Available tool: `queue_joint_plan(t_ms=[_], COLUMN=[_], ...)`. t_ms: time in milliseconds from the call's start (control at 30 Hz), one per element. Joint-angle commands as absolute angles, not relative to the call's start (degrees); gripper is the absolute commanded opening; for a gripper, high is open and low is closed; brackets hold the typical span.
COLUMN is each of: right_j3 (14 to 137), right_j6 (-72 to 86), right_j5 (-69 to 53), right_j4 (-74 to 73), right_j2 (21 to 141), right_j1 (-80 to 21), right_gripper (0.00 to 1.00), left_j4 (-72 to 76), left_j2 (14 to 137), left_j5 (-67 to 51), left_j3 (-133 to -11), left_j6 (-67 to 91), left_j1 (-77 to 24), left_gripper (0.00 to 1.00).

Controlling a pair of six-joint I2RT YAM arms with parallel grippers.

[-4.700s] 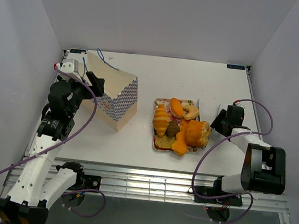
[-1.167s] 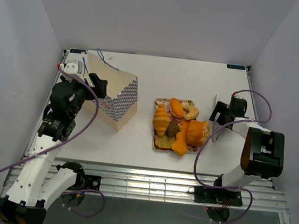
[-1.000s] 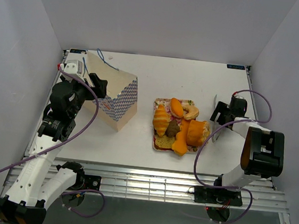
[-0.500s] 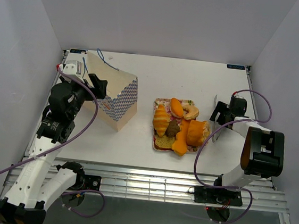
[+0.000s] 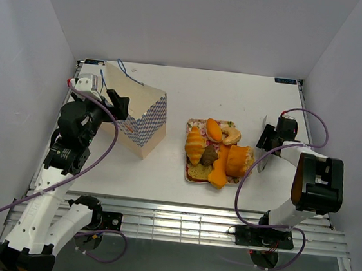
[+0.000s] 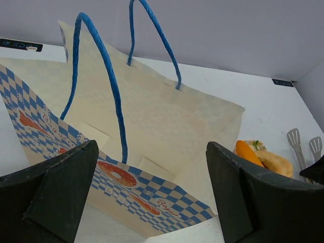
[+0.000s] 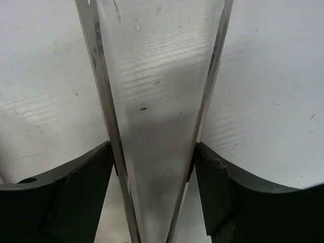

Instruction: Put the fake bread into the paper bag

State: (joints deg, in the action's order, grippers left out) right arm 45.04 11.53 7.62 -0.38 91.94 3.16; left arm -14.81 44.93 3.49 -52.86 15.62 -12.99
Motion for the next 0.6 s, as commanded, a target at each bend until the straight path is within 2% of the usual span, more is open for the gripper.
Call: queue_joint_plan(t_ms=[0,567], right_j3=[44.2,50.0], right_j6=[12.1,11.0], right_j5=[7.6,4.8], right_j4=[-5.9,-16.9], right_j2=[93.6,80.9], right_j1=[2.6,0.8], right_gripper=[0.69,0.66], left_j4=[-14.8,-14.2], left_j2=[43.9,42.8], left_j5=[3.7,5.1], left_j3=[-52.1,-51.5], left_j6=[15.0,15.0], left_j1=[-13.4,-13.3], left_gripper=[0.98,0.98])
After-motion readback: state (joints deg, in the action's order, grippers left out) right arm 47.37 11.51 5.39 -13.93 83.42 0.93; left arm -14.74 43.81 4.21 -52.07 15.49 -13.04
